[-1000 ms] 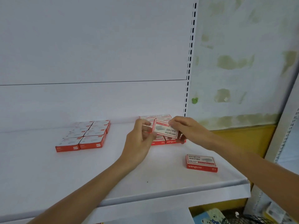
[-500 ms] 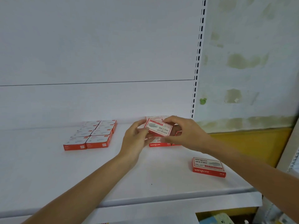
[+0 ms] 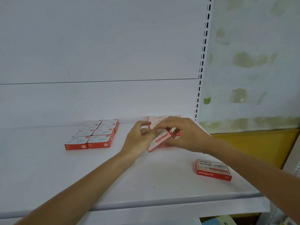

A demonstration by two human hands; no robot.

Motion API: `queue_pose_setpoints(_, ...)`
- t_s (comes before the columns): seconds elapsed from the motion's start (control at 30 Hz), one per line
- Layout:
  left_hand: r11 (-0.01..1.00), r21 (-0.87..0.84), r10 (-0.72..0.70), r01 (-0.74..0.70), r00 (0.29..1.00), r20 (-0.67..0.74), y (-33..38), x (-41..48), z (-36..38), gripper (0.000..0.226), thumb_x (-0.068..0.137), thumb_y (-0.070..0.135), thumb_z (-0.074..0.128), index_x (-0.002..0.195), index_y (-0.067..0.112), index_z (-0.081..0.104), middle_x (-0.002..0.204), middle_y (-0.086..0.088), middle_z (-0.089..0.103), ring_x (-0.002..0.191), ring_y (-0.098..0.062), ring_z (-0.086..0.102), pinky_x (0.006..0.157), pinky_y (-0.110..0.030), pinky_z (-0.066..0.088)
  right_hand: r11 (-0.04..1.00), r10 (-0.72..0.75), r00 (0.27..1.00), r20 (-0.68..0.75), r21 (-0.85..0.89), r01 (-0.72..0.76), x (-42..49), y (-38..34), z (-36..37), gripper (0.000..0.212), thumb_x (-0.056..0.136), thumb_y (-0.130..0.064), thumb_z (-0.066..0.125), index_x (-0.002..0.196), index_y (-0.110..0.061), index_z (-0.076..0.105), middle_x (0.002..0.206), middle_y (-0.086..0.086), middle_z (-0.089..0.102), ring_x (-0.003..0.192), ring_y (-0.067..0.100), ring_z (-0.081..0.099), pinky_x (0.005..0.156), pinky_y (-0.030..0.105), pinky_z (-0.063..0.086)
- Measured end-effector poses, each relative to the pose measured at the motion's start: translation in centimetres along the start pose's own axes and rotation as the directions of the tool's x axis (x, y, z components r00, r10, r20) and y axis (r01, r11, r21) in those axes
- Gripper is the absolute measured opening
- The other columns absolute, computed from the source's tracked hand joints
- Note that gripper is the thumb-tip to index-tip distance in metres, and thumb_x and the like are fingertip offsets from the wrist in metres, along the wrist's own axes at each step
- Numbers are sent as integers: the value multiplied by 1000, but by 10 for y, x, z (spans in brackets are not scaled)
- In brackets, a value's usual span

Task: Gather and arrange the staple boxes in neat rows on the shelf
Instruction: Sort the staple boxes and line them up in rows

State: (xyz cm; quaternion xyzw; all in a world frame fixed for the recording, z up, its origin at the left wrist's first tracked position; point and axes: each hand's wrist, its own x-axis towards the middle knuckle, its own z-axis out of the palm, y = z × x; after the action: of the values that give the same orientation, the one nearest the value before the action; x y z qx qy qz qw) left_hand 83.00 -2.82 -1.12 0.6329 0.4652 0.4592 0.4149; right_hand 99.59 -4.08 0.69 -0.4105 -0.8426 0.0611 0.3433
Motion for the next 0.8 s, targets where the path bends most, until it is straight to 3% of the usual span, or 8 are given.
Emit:
queue_pose_setpoints(0.1, 1000, 15, 26, -25, 999, -43, -2, -1, -6, 12, 87, 32, 58, 97, 34, 51, 102, 7, 64, 92, -10, 63, 84, -30, 51, 997, 82, 986, -146, 16, -80, 4, 8, -4, 41, 71, -15, 79, 110, -16, 66, 102, -6, 63, 84, 10, 61, 76, 18, 52)
queue_pose_setpoints(0.17, 992, 85, 89, -89, 996, 4, -3, -6, -10, 15, 89, 26, 55, 99, 37, 50, 102, 14, 61, 93, -3, 60, 80, -21, 48, 985, 173, 955, -239, 32, -171, 6, 12, -7, 40, 72, -18, 78, 110, -19, 65, 101, -9, 61, 82, 7, 62, 78, 15, 52)
queue_pose_setpoints(0.27, 969, 181, 150, -170, 982, 116, -4, -15, -11, 28, 89, 21, 55, 110, 38, 50, 109, 17, 57, 95, 1, 56, 75, -9, 42, 971, 238, 934, -266, 58, -231, 8, 14, -7, 38, 72, -21, 78, 108, -21, 65, 98, -12, 59, 78, 1, 61, 72, 6, 48)
queue_pose_setpoints(0.43, 940, 243, 206, -241, 965, 162, -7, -18, -13, 36, 88, 18, 54, 101, 51, 49, 113, 12, 59, 97, 1, 57, 76, -2, 40, 961, 260, 951, -170, -48, -271, 5, 17, -2, 36, 78, -25, 72, 113, -22, 64, 101, -10, 57, 75, -3, 57, 67, 3, 46)
queue_pose_setpoints(0.53, 926, 290, 205, -244, 966, 159, -12, -21, -11, 34, 84, 26, 56, 90, 57, 45, 108, 11, 58, 93, 5, 55, 77, -6, 40, 957, 236, 965, -115, -147, -251, 0, 21, 3, 36, 79, -29, 71, 113, -22, 64, 102, -9, 56, 73, -2, 55, 72, 7, 45)
queue_pose_setpoints(0.6, 897, 375, 177, -232, 968, 177, -17, -21, -10, 31, 75, 34, 52, 102, 51, 51, 110, 8, 59, 97, 2, 54, 80, -11, 39, 948, 251, 966, -62, -184, -258, -3, 23, 5, 33, 79, -33, 70, 110, -22, 66, 99, -8, 59, 75, 1, 55, 79, 18, 48)
queue_pose_setpoints(0.67, 850, 483, 136, -211, 973, 186, -23, -19, -8, 42, 82, 28, 55, 124, 30, 53, 119, 4, 57, 109, -8, 52, 89, -16, 36, 941, 268, 963, 30, -222, -255, -4, 23, 4, 28, 82, -35, 67, 107, -22, 66, 94, -10, 58, 79, 4, 54, 77, 18, 44)
queue_pose_setpoints(0.8, 799, 567, 128, -203, 977, 170, -28, -20, -7, 46, 85, 22, 57, 130, 22, 46, 127, 5, 54, 118, -12, 47, 99, -21, 33, 919, 291, 951, 104, -306, -247, -5, 24, 7, 28, 86, -39, 61, 111, -26, 65, 100, -9, 58, 89, 7, 52, 82, 20, 42)
